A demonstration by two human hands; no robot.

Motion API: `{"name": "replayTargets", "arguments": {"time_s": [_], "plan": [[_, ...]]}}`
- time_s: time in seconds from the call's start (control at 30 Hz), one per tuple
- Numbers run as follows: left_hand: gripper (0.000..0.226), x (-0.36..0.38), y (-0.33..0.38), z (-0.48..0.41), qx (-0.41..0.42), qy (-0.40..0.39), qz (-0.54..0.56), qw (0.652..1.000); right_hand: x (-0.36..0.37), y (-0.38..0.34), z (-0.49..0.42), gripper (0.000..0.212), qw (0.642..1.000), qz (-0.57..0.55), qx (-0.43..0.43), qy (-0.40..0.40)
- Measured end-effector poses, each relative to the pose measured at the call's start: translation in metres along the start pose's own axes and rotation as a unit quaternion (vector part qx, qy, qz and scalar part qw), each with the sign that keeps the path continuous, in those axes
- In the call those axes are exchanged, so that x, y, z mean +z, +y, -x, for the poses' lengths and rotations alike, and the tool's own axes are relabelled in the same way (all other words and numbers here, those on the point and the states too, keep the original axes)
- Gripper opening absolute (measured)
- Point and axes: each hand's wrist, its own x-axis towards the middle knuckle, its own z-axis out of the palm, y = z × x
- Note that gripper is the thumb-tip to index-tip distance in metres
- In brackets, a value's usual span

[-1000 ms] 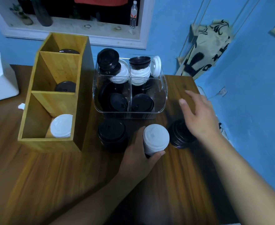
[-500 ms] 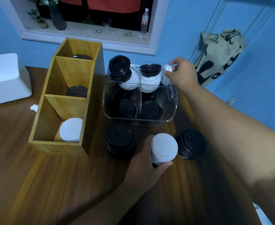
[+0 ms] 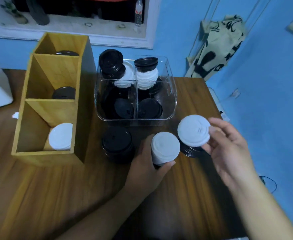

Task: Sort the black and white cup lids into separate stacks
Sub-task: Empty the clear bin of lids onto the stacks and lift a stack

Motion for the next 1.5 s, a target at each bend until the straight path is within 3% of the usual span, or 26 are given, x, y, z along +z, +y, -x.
{"name": "replayTargets", "arguments": {"time_s": [0.2, 0.33, 0.43, 0.5, 0.57, 0.67, 0.73, 0.8, 0.87, 0.93, 0.97, 1.03, 1.1, 1.23, 1.37, 1.5], "plan": [[0.087, 0.000, 0.000, 0.000, -0.003, -0.005, 0.002, 1.000, -0.047, 0.057, 0.058, 0.021, 0.992, -0.047, 0.100, 0.055], [0.087, 0.000, 0.002, 0.001, -0.005, -0.009, 0.000, 1.000, -0.057, 0.078, 0.064, 0.020, 0.988, 0.057, 0.130, 0.057], [0.089, -0.001, 0.004, 0.002, -0.003, -0.012, -0.005, 1.000, -0.065, 0.085, 0.066, 0.019, 0.976, 0.202, 0.061, 0.055], [0.090, -0.002, 0.006, 0.002, -0.001, -0.015, -0.008, 1.000, -0.070, 0.086, 0.069, 0.015, 0.917, 0.391, -0.044, 0.062], [0.090, -0.002, 0.007, 0.002, 0.003, -0.013, -0.009, 1.000, -0.069, 0.087, 0.072, 0.040, 0.833, 0.543, -0.094, 0.051], [0.088, -0.003, 0.007, 0.002, 0.009, -0.008, -0.010, 1.000, -0.054, 0.092, 0.071, 0.074, 0.748, 0.657, -0.082, 0.039], [0.087, -0.003, 0.008, 0.002, 0.013, -0.006, -0.008, 1.000, -0.050, 0.097, 0.065, 0.078, 0.720, 0.683, -0.121, -0.001], [0.087, -0.003, 0.007, 0.002, 0.012, -0.004, -0.005, 1.000, -0.053, 0.093, 0.062, 0.072, 0.757, 0.629, -0.143, -0.105], [0.087, -0.003, 0.006, 0.002, 0.010, -0.004, -0.004, 1.000, -0.061, 0.083, 0.063, 0.083, 0.815, 0.528, -0.121, -0.206], [0.088, -0.002, 0.005, 0.002, 0.007, -0.009, -0.006, 1.000, -0.068, 0.079, 0.067, 0.086, 0.843, 0.485, -0.094, -0.214], [0.088, -0.001, 0.004, 0.002, 0.007, -0.010, -0.008, 1.000, -0.070, 0.081, 0.070, 0.081, 0.842, 0.499, -0.100, -0.180], [0.089, 0.000, 0.004, 0.002, 0.008, -0.009, -0.011, 1.000, -0.067, 0.087, 0.074, 0.075, 0.806, 0.571, -0.129, -0.088], [0.089, 0.000, 0.004, 0.002, 0.012, -0.006, -0.014, 1.000, -0.055, 0.094, 0.075, 0.087, 0.776, 0.615, -0.137, -0.040], [0.088, -0.001, 0.004, 0.002, 0.018, -0.005, -0.008, 1.000, -0.039, 0.103, 0.071, 0.080, 0.763, 0.620, -0.169, -0.073], [0.089, -0.001, 0.003, 0.002, 0.016, -0.009, -0.008, 1.000, -0.048, 0.102, 0.070, 0.093, 0.824, 0.534, -0.133, -0.131], [0.089, -0.001, 0.003, 0.001, 0.020, -0.004, -0.007, 1.000, -0.043, 0.106, 0.067, 0.079, 0.796, 0.565, -0.188, -0.107]]}}
